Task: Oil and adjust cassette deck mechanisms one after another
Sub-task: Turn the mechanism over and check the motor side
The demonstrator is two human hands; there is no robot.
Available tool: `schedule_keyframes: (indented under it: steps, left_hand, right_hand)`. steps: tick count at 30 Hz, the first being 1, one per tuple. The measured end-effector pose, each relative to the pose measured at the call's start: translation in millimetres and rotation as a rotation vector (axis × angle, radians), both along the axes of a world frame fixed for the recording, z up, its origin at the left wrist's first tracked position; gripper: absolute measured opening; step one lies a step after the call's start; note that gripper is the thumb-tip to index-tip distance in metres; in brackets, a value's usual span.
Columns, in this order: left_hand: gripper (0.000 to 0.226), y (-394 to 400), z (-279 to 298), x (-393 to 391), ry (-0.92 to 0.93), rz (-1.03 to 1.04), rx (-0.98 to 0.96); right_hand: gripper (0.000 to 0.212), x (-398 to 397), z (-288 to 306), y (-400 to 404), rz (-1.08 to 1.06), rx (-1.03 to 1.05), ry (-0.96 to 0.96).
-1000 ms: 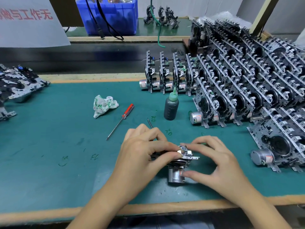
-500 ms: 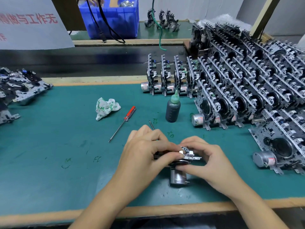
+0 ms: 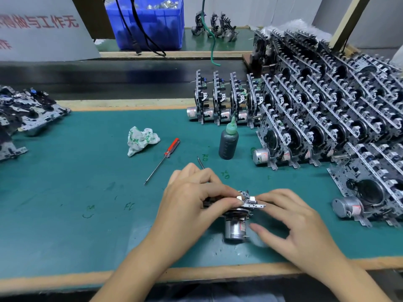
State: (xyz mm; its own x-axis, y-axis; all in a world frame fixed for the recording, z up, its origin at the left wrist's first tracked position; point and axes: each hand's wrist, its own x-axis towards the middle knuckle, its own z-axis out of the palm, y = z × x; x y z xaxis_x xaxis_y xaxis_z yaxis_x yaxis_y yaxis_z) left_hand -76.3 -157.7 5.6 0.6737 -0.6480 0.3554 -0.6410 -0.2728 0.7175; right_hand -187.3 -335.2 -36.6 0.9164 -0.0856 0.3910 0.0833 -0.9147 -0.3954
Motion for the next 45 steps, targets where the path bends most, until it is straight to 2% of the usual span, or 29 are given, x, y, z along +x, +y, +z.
schedule_keyframes:
  steps: [11,14,18,21,23,24,25,28,30,32,35,38,42,45]
  left_hand:
    - [0.025,1,0,1,0.005,-0.005,0.010]
    - [0.022,1,2,1,0.030,-0.029,0.013]
    - [0.013,1,4,2,0.054,-0.027,0.010]
    - [0.015,4,6,3,0.055,-0.066,0.022]
    - [0.024,10,8,7,0.052,-0.102,0.026]
    - [0.029,15,8,10,0.053,-0.115,0.025]
    - [0.032,20,8,14,0.052,-0.119,0.021]
    - [0.030,35,9,24,0.040,-0.091,0.014]
    - [0.026,41,9,28,0.016,-0.072,0.029]
    - [0.016,44,11,29,-0.031,-0.076,0.048]
    - [0.018,40,16,29,-0.157,-0.101,0.115]
    - [0.020,23,28,31,-0.256,-0.177,0.151]
    - [0.023,-31,42,28,-0.375,-0.311,0.155]
    - [0.017,-79,47,21,-0.392,-0.377,0.143]
  right_hand:
    - [0.037,-3,12,-5,0.012,-0.108,0.088]
    - [0.041,-2,21,-4,-0.005,-0.073,0.133]
    - [0.050,4,30,0,-0.003,-0.156,0.226]
    - [0.054,4,40,-4,-0.018,0.091,0.182]
    - [0.040,4,47,-3,0.007,0.255,0.062]
    - [0.031,5,50,0,0.036,0.270,0.030]
    - [0.026,8,51,5,0.071,0.213,0.020]
    - [0.033,23,59,18,0.145,-0.173,0.016]
    - [0.034,34,68,19,0.209,-0.320,0.000]
    - [0.034,43,75,18,0.267,-0.344,0.042]
    - [0.036,45,74,14,0.307,-0.247,0.156]
    - [0.042,29,75,1,0.245,-0.139,0.201]
    - [0.036,-7,87,-23,0.054,-0.012,0.089]
    - [0.037,-29,90,-40,-0.125,-0.056,0.020]
